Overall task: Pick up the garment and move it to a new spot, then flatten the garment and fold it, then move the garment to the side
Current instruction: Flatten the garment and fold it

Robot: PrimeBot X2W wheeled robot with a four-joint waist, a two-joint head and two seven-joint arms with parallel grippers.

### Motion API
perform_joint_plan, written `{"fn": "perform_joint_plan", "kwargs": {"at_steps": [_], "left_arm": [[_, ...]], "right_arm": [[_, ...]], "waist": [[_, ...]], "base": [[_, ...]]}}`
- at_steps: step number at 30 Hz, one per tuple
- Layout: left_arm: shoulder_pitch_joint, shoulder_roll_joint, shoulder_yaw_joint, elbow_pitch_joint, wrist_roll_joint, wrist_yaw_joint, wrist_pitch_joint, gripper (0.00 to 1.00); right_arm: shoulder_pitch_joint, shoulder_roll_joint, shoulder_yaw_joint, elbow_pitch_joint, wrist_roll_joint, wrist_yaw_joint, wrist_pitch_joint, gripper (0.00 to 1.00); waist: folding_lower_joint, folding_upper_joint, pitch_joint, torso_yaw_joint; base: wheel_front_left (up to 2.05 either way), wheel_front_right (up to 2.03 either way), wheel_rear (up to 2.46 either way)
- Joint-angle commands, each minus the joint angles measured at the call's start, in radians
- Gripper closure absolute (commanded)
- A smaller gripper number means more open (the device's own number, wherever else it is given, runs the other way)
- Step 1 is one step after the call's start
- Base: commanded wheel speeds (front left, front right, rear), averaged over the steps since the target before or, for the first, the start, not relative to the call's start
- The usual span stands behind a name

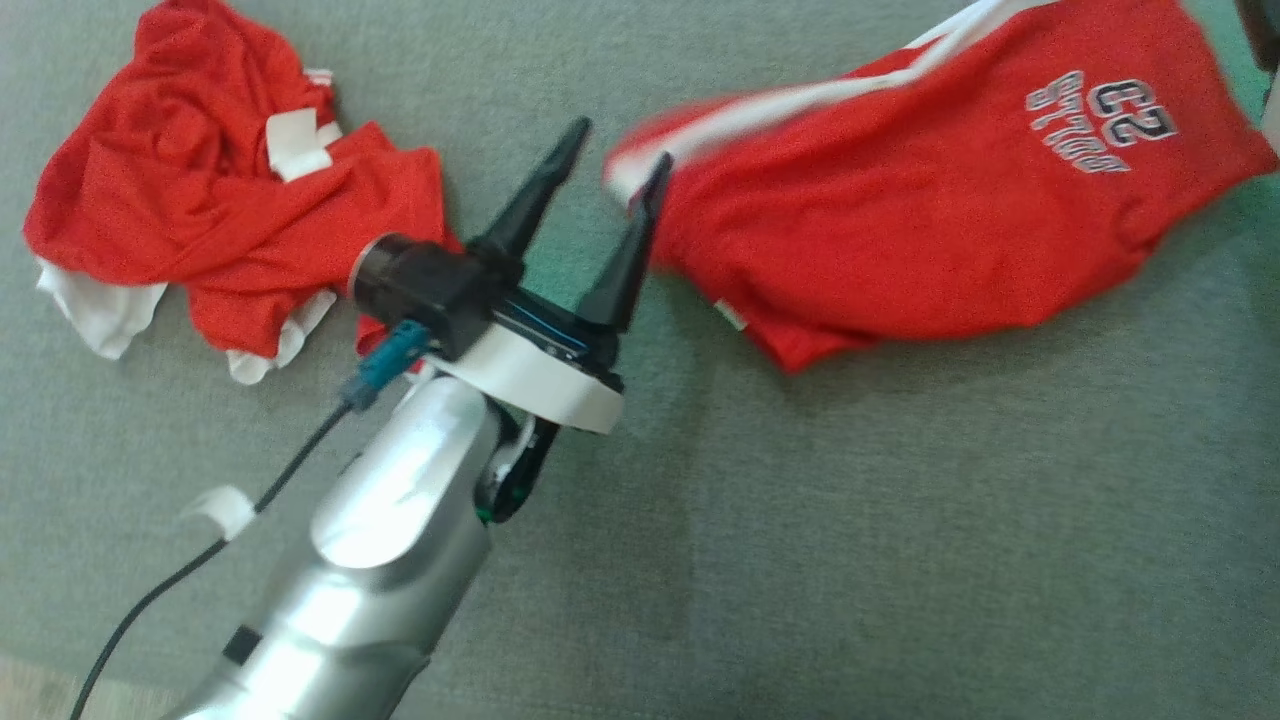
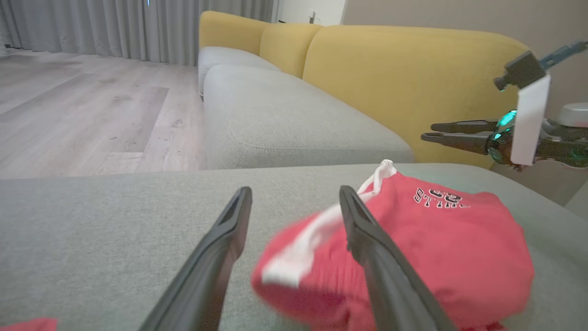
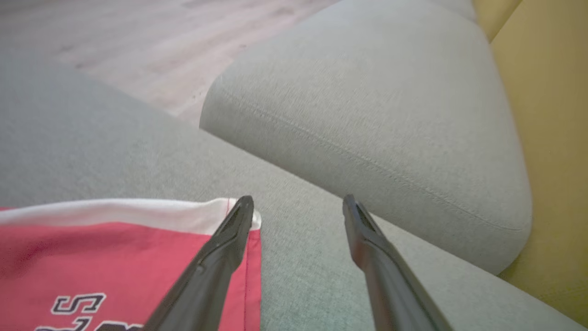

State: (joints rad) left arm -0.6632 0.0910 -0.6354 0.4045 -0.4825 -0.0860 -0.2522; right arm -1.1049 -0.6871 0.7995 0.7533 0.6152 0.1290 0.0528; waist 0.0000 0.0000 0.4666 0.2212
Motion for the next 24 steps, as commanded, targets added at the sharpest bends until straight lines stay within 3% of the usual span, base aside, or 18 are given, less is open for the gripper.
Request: {"fn": "perform_joint_plan", "kwargs": {"at_steps": [1,11,18,24], "left_arm": [[0.007,0.024,0.05,-0.035,0.012,0.008,-0.009,0.0],[0.12,0.031,0.256,-0.157,0.048,0.055,-0.009,0.0],[0.23,0.009,0.35,-0.215,0.103,0.063,-0.009,0.0],[0.346,-0.012,0.405,-0.221,0.132,0.042,-0.009,0.0]], "right_arm": [[-0.006,-0.003,-0.017,-0.009,0.019,0.002,-0.034,0.0],[0.094,0.139,-0.154,0.01,0.082,0.002,-0.279,0.0],[0.254,0.255,-0.323,-0.04,-0.028,0.002,-0.313,0.0],[0.502,0.389,-0.536,-0.154,-0.19,0.002,-0.314,0.0]], "waist": [[0.0,0.0,-0.028,-0.024],[0.0,0.0,-0.173,-0.14],[0.0,0.0,-0.265,-0.191],[0.0,0.0,-0.328,-0.221]], "base": [[0.0,0.0,0.0],[0.0,0.0,0.0],[0.0,0.0,0.0],[0.0,0.0,0.0]]}}
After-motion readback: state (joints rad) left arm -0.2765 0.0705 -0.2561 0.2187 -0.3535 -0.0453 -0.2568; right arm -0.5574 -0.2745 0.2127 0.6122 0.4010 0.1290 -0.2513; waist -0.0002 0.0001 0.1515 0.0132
